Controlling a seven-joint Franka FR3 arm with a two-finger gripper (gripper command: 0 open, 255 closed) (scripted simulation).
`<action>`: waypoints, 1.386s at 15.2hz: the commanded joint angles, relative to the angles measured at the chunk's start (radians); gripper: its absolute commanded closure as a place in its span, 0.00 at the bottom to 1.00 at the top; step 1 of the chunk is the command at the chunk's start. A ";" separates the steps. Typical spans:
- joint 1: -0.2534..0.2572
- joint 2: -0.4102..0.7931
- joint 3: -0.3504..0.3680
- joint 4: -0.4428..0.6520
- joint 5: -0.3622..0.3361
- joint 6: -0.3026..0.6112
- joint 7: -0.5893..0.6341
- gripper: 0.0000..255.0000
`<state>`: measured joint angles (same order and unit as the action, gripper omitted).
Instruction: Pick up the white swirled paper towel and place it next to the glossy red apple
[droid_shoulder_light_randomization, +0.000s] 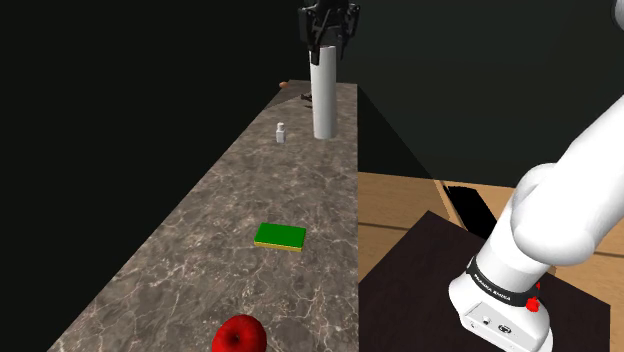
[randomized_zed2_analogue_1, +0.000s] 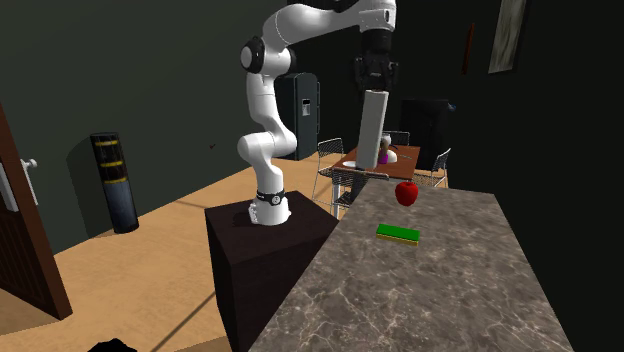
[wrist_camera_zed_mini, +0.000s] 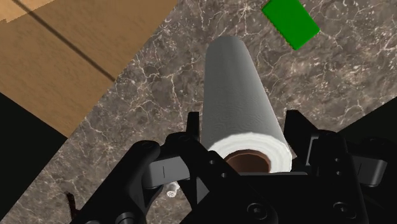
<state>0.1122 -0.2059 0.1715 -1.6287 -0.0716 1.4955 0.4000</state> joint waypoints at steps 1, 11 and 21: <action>0.020 0.011 0.035 0.017 0.001 -0.011 0.055 1.00; 0.123 0.111 0.200 0.138 -0.018 -0.061 0.320 1.00; 0.290 0.362 0.359 0.431 -0.140 -0.166 0.605 1.00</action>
<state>0.3801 0.1211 0.5172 -1.2392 -0.1921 1.3440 0.9757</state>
